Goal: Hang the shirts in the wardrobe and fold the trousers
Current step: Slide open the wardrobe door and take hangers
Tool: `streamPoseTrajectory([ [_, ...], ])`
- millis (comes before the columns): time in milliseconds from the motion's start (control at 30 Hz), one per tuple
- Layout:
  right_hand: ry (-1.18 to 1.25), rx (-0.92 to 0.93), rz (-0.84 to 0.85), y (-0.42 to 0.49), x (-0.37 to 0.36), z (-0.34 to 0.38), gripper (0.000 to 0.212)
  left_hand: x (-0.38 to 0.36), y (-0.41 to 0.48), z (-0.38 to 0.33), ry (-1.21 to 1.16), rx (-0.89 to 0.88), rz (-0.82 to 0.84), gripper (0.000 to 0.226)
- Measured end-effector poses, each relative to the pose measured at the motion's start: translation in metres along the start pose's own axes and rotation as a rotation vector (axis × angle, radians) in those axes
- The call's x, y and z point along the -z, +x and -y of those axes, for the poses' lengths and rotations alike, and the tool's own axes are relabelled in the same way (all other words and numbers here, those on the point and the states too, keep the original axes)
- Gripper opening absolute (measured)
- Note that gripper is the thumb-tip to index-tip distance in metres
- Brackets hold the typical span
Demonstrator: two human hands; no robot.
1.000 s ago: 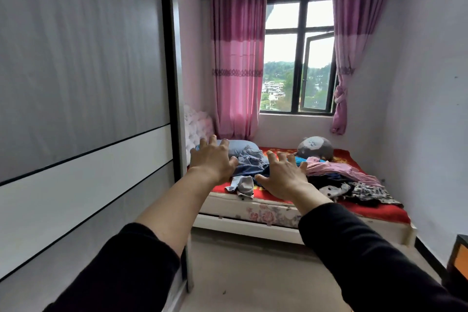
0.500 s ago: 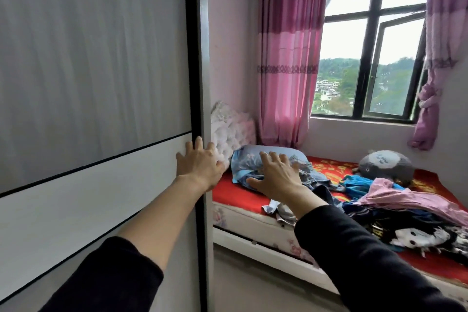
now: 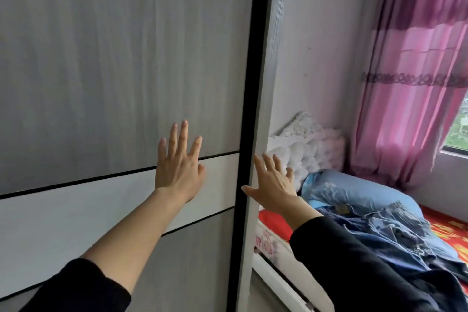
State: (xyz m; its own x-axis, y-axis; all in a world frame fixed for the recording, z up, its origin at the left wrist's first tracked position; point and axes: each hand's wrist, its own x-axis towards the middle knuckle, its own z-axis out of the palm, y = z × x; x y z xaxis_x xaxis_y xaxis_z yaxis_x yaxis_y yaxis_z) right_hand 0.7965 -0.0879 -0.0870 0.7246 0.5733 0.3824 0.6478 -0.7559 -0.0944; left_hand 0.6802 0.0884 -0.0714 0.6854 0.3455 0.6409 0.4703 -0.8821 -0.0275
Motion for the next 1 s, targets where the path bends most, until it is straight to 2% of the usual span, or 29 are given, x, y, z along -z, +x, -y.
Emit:
streamPoseTrajectory([
  [133,0.024,0.191,-0.075,0.051,-0.023,0.024,0.092,-0.028,0.018,0.037,0.045,0.018,-0.179,0.063],
  [267,-0.005,0.415,-0.203,0.098,-0.03,0.048,0.098,-0.049,0.029,0.07,0.185,-0.132,-0.327,0.063],
  [467,-0.132,0.753,-0.419,0.15,-0.045,0.07,0.11,-0.066,0.027,0.109,0.427,-0.143,-0.383,0.072],
  [667,-0.055,0.862,-0.567,0.172,-0.066,0.069,0.107,-0.072,0.027,0.121,0.567,-0.157,-0.411,0.081],
  [900,0.056,0.953,-0.676,0.182,-0.08,0.081,0.102,-0.072,0.023,0.137,0.65,-0.191,-0.48,0.082],
  [1000,0.105,0.988,-0.72,0.18,-0.083,0.094,0.098,-0.068,0.016,0.149,0.676,-0.201,-0.498,0.076],
])
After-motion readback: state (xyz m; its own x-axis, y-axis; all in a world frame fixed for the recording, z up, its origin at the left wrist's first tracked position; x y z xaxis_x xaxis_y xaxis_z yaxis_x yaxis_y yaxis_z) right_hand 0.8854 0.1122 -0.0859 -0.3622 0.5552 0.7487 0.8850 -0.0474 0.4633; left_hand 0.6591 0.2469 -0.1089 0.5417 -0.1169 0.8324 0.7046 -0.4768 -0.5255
